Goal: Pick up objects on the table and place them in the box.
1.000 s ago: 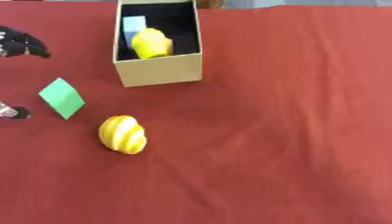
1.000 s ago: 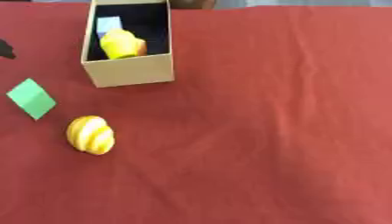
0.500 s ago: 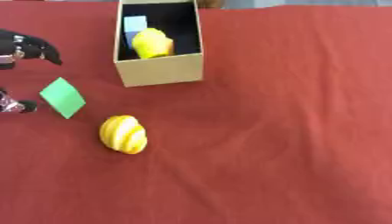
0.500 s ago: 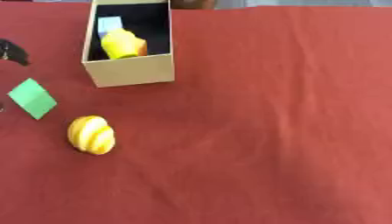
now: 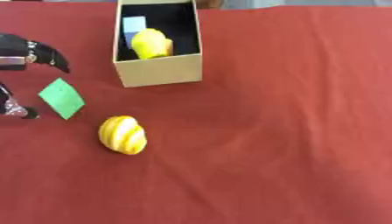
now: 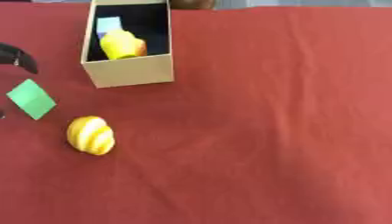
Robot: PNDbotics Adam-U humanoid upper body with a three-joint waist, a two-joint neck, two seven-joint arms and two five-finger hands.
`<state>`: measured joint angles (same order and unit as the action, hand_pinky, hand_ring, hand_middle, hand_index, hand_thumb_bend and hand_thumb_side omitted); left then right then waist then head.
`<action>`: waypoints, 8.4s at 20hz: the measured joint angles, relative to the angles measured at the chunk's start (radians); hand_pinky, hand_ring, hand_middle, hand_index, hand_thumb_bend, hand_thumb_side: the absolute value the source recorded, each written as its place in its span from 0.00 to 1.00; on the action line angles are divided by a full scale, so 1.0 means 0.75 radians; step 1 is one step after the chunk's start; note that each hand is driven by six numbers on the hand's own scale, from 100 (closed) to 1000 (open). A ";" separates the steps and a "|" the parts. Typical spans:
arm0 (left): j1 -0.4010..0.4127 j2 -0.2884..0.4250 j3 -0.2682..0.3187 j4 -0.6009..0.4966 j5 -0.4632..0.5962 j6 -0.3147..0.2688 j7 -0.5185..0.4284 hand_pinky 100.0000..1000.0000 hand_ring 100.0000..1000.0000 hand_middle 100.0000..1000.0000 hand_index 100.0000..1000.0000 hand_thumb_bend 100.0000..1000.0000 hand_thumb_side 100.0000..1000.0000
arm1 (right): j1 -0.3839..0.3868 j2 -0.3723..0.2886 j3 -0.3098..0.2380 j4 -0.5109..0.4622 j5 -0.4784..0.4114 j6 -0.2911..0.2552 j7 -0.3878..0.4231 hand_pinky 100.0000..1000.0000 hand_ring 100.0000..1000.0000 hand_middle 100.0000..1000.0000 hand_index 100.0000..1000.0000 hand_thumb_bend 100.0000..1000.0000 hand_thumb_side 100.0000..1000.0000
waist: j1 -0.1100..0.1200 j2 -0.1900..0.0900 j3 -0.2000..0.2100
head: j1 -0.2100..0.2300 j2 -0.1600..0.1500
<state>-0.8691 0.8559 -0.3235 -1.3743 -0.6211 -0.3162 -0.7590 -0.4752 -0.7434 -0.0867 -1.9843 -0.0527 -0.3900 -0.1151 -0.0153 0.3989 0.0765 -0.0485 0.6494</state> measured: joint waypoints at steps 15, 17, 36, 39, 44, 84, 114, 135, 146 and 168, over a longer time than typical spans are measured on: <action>-0.039 -0.099 0.000 0.183 -0.053 0.000 -0.008 0.87 0.83 0.82 0.86 0.39 0.06 | 0.013 0.015 -0.008 0.000 -0.011 0.008 0.004 0.90 0.94 0.65 0.79 0.00 0.78 | 0.000 0.005 -0.014 | 0.018 -0.010; -0.039 -0.100 0.000 0.192 -0.054 0.000 -0.010 0.86 0.82 0.80 0.85 0.38 0.06 | 0.015 0.020 -0.008 0.000 -0.015 0.007 0.005 0.90 0.94 0.65 0.79 0.00 0.78 | 0.000 0.007 -0.014 | 0.022 -0.010; -0.040 -0.110 0.062 0.094 -0.039 0.045 0.116 0.73 0.70 0.62 0.70 0.02 0.00 | 0.047 0.025 -0.020 0.000 -0.028 0.014 0.016 0.91 0.95 0.65 0.80 0.00 0.79 | -0.004 0.006 -0.018 | 0.027 -0.010; -0.073 -0.110 0.087 0.038 -0.028 0.068 0.141 0.72 0.66 0.62 0.70 0.00 0.00 | 0.050 0.025 -0.025 0.000 -0.028 0.013 0.015 0.91 0.95 0.65 0.80 0.00 0.78 | -0.004 0.006 -0.014 | 0.024 -0.010; -0.214 -0.172 0.115 -0.004 -0.028 0.105 0.169 0.72 0.64 0.60 0.69 0.00 0.00 | 0.060 0.025 -0.032 0.000 -0.028 0.016 0.012 0.91 0.95 0.65 0.80 0.00 0.79 | -0.001 -0.006 -0.011 | 0.007 -0.010; -0.426 -0.500 0.137 0.258 -0.340 0.071 0.636 0.80 0.78 0.75 0.85 0.36 0.26 | 0.049 0.049 -0.008 0.000 -0.074 0.031 0.068 0.91 0.95 0.64 0.80 0.00 0.79 | 0.009 -0.015 -0.039 | 0.017 -0.007; 0.201 0.110 -0.063 -0.718 0.259 0.245 0.370 0.82 0.79 0.72 0.85 0.48 0.55 | 0.059 0.046 -0.024 0.000 -0.063 0.022 0.052 0.91 0.96 0.64 0.80 0.00 0.79 | 0.008 -0.006 -0.029 | -0.015 0.000; 0.231 0.083 -0.153 -0.759 0.338 0.558 0.139 0.82 0.81 0.78 0.88 0.44 0.57 | 0.069 0.058 -0.023 0.000 -0.063 0.033 0.066 0.92 0.96 0.63 0.80 0.00 0.79 | -0.001 -0.001 -0.045 | 0.003 0.001; 0.223 0.012 -0.215 -0.588 0.226 0.493 0.079 0.82 0.82 0.81 0.89 0.44 0.46 | 0.070 0.070 -0.023 0.000 -0.064 0.035 0.074 0.92 0.96 0.63 0.80 0.00 0.79 | -0.003 0.002 -0.051 | 0.010 0.003; 0.188 -0.089 -0.247 -0.375 0.080 0.412 0.072 0.79 0.80 0.78 0.86 0.28 0.24 | 0.082 0.082 -0.023 0.000 -0.069 0.044 0.087 0.92 0.97 0.63 0.80 0.00 0.80 | -0.010 0.002 -0.058 | 0.021 0.003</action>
<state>-0.7281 0.7887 -0.5087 -1.6559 -0.5609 -0.0076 -0.7051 -0.4138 -0.6819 -0.1041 -1.9844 -0.1044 -0.3574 -0.0497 -0.0227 0.4002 0.0333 -0.0330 0.6515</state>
